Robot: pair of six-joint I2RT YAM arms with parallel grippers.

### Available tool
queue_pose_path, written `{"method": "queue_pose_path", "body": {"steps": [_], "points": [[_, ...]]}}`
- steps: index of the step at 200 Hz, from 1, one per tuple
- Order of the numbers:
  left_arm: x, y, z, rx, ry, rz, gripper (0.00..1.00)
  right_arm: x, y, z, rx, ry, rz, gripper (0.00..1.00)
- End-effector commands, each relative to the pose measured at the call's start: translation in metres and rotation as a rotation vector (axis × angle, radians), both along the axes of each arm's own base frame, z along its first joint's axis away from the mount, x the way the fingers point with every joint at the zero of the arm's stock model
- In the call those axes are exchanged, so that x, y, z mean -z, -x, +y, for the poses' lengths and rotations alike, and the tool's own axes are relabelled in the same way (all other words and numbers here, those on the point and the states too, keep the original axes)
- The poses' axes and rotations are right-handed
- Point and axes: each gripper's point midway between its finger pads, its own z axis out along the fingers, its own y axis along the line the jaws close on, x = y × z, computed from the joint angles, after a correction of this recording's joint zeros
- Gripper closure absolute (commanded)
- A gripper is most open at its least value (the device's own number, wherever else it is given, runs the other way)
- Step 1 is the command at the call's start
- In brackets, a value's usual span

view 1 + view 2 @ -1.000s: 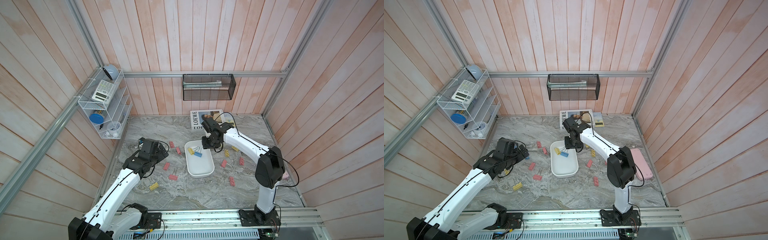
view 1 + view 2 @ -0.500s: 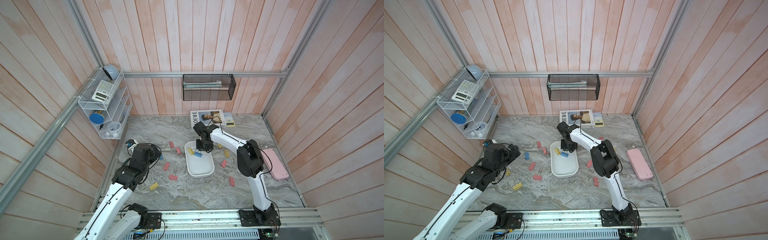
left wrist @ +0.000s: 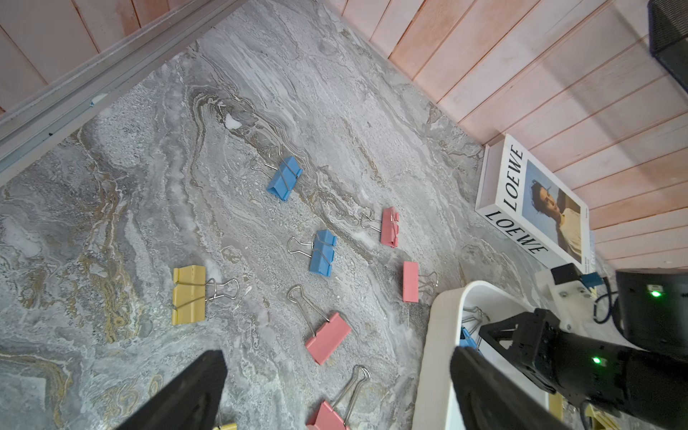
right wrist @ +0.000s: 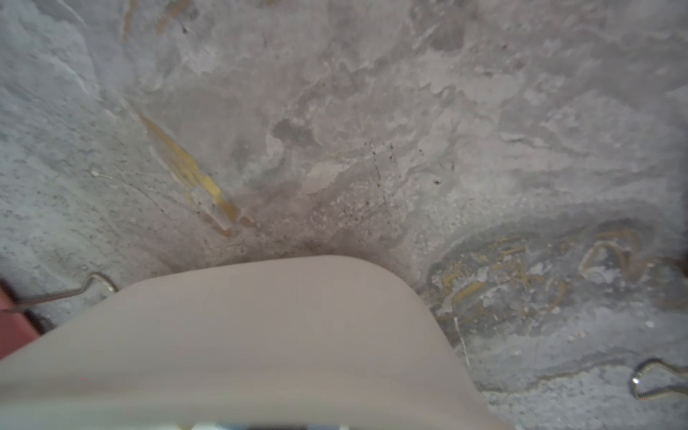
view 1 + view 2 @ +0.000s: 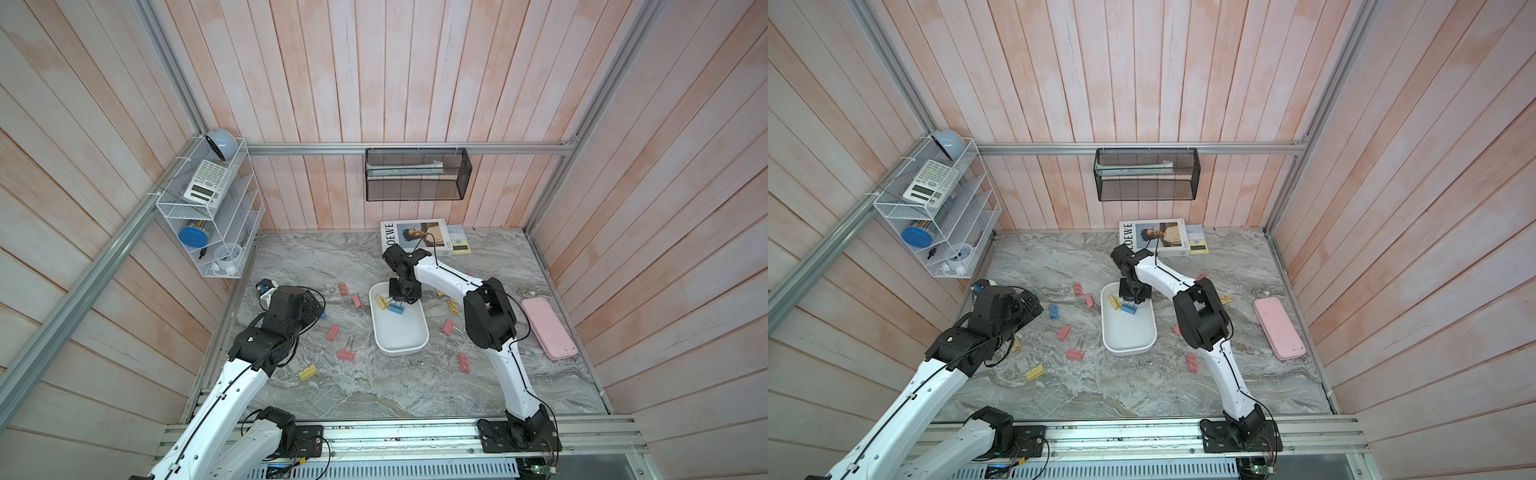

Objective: Take out the binder clips from the storage box
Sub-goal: Pick up the binder clip from the storage box.

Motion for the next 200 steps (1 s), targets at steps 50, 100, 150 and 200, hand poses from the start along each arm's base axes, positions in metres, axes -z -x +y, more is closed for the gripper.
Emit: {"method": "queue_pose_path", "body": {"steps": [50, 100, 150, 200], "points": [[-0.009, 0.004, 0.001, 0.018, -0.011, -0.003, 0.00, 0.017, 0.002, -0.003, 0.035, 0.022, 0.035, 1.00], [-0.010, 0.001, 0.000, 0.021, -0.002, -0.017, 0.00, -0.025, 0.000, 0.000, 0.037, -0.036, -0.028, 1.00], [-0.011, -0.003, 0.003, -0.021, 0.023, -0.072, 0.00, -0.093, 0.009, -0.016, 0.044, -0.096, -0.156, 1.00], [-0.006, -0.021, -0.020, 0.046, 0.092, -0.052, 0.00, -0.121, 0.034, -0.063, 0.088, -0.114, -0.196, 1.00]]}}
